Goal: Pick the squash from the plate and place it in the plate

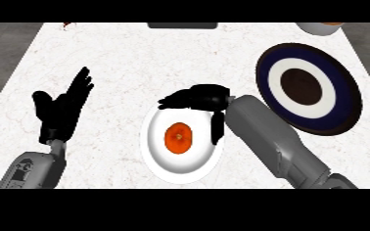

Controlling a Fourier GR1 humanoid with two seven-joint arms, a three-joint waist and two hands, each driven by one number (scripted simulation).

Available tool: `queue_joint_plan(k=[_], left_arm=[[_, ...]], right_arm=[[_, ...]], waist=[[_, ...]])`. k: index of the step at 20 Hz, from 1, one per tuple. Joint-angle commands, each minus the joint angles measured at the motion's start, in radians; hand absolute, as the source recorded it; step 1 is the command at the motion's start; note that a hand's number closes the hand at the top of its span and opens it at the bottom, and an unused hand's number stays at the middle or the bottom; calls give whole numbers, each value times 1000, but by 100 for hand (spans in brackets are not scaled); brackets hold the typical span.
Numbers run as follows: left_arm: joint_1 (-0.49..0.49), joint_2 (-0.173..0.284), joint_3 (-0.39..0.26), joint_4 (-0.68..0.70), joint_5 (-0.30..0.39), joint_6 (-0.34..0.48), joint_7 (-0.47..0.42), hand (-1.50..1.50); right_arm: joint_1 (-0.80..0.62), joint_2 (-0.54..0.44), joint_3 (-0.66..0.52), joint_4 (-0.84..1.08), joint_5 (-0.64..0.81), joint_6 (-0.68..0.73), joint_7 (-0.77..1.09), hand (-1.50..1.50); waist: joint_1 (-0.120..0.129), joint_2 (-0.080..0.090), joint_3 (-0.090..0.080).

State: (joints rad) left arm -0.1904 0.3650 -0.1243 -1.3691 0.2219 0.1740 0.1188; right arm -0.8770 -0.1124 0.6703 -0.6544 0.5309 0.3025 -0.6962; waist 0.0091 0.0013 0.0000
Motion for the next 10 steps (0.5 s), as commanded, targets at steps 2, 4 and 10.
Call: queue_joint_plan(k=[2,4,10], left_arm=[[9,-4,8,-30,-23,-7,23,0],[28,-48,13,39,-42,-17,-65,0],[-35,-55,28,4,-70,-6,40,0]], right_arm=[[-90,36,-25,29,67,60,57,-150],[-28,54,-18,-21,106,57,76,-150],[77,88,6,-71,207,38,120,-150]], waist=[[3,-1,0],[-4,-1,0],[-7,-1,0]])
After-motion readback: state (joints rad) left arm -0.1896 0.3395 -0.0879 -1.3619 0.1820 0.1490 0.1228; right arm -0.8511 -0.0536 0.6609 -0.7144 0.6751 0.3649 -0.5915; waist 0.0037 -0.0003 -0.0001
